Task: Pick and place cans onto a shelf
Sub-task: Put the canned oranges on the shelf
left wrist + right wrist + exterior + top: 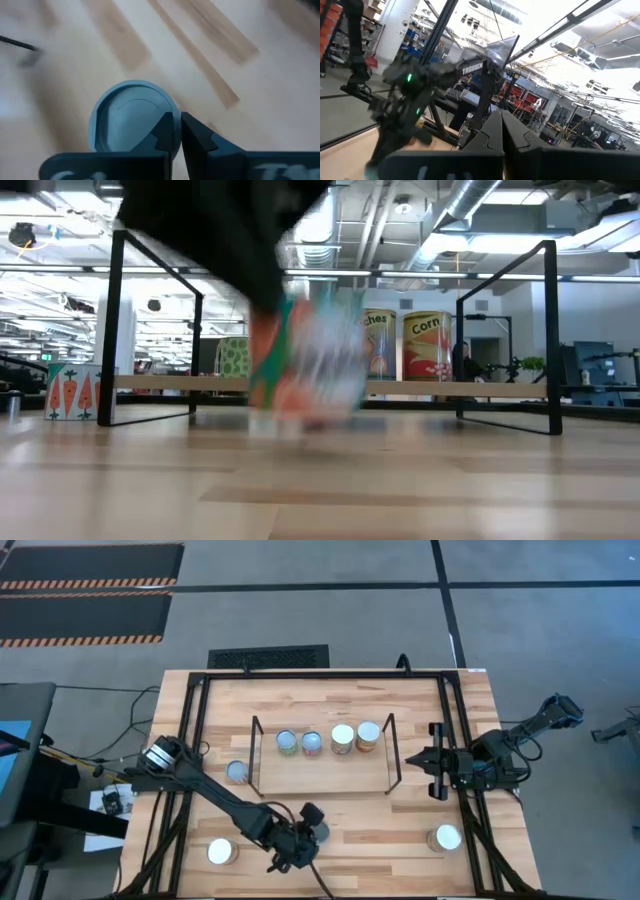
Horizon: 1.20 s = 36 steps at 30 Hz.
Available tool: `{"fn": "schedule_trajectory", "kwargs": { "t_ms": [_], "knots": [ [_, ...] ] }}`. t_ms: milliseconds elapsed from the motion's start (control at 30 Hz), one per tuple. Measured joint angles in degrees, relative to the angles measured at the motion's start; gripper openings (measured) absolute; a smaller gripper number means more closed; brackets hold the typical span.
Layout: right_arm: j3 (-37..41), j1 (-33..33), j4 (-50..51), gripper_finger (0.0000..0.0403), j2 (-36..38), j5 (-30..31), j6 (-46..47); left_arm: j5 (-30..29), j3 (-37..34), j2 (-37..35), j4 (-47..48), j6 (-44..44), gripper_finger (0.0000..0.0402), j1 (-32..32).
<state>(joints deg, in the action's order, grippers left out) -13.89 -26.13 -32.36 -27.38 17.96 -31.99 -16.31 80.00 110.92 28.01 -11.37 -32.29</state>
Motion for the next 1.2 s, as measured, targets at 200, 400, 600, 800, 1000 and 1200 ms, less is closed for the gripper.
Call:
{"fn": "schedule_trajectory", "kwargs": {
  "t_ms": [200, 400, 600, 800, 1000, 1200],
  "knots": [
    [0.00, -0.16, 0.37, 0.0003, 0.00, -0.02, 0.50, -4.74, 8.76, -4.34, 13.72, 13.12, 0.0004, 1.56],
    [0.01, -0.17, 0.45, 0.0004, 0.00, -0.04, 1.98, -10.06, 9.83, -6.05, 24.56, 27.24, 0.0003, 6.91],
    [0.00, -0.17, 0.75, 0.0003, -0.04, -0.07, 2.93, -9.93, 9.76, -4.80, 30.22, 32.35, 0.0002, 12.44],
    [0.00, -0.17, 0.82, 0.0004, -0.07, -0.09, 3.50, -10.08, 9.04, -4.92, 33.24, 34.53, 0.0001, 15.11],
    [0.00, -0.43, 1.25, 0.0005, -0.04, -0.09, 3.67, -9.88, 1.74, -5.59, 31.43, 36.54, 0.0001, 15.19],
    [0.00, -2.05, 0.81, 0.0004, -0.04, -0.10, 2.99, -9.48, -2.75, -8.72, 27.03, 37.81, 0.0001, 15.58]
  ]
}}
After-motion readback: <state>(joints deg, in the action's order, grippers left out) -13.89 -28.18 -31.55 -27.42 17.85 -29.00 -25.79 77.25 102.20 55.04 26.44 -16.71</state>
